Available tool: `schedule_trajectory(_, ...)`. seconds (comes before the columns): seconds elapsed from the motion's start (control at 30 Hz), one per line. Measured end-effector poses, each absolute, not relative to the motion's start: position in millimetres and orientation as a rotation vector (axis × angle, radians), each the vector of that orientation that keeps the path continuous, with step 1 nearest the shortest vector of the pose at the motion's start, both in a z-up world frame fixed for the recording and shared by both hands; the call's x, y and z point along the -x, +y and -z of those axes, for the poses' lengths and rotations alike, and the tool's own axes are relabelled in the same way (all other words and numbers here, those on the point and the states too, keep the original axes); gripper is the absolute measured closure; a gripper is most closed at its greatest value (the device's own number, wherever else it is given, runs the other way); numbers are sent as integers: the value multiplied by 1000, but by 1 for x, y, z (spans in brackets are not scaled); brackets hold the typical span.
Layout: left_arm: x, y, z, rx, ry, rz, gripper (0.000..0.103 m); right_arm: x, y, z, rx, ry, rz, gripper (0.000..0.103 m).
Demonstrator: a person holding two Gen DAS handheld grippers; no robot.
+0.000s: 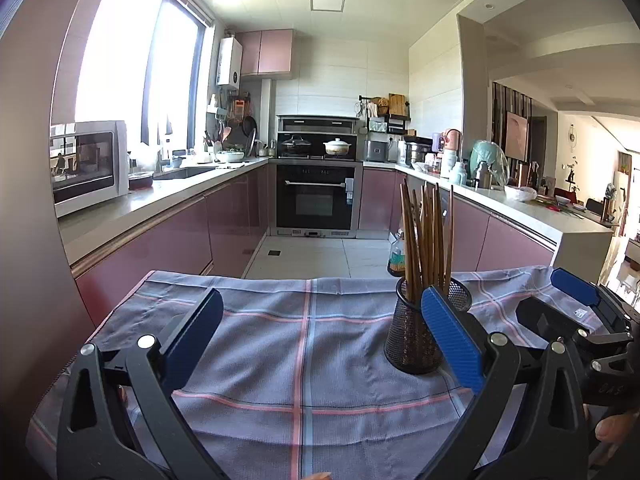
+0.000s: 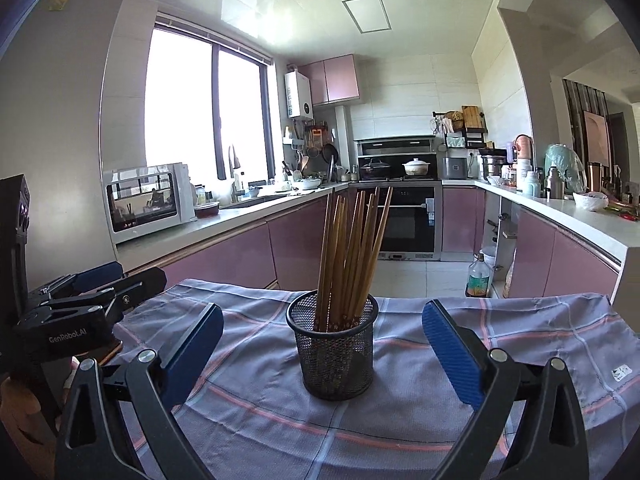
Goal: Organize utensils
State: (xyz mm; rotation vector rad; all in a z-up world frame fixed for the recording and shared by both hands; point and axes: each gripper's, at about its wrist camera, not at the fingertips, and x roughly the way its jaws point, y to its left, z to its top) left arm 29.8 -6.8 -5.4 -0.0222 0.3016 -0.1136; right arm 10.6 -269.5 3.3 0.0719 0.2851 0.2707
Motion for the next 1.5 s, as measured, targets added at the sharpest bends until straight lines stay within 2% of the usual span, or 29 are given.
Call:
schedule_trajectory(0.47, -7, -13, -9, 16, 234, 90, 5, 8, -267, -8, -72, 222, -266, 7)
schedule_trajectory(1.5, 6, -15, -14, 4, 207, 61, 5, 13, -267, -9, -71, 189, -254, 7)
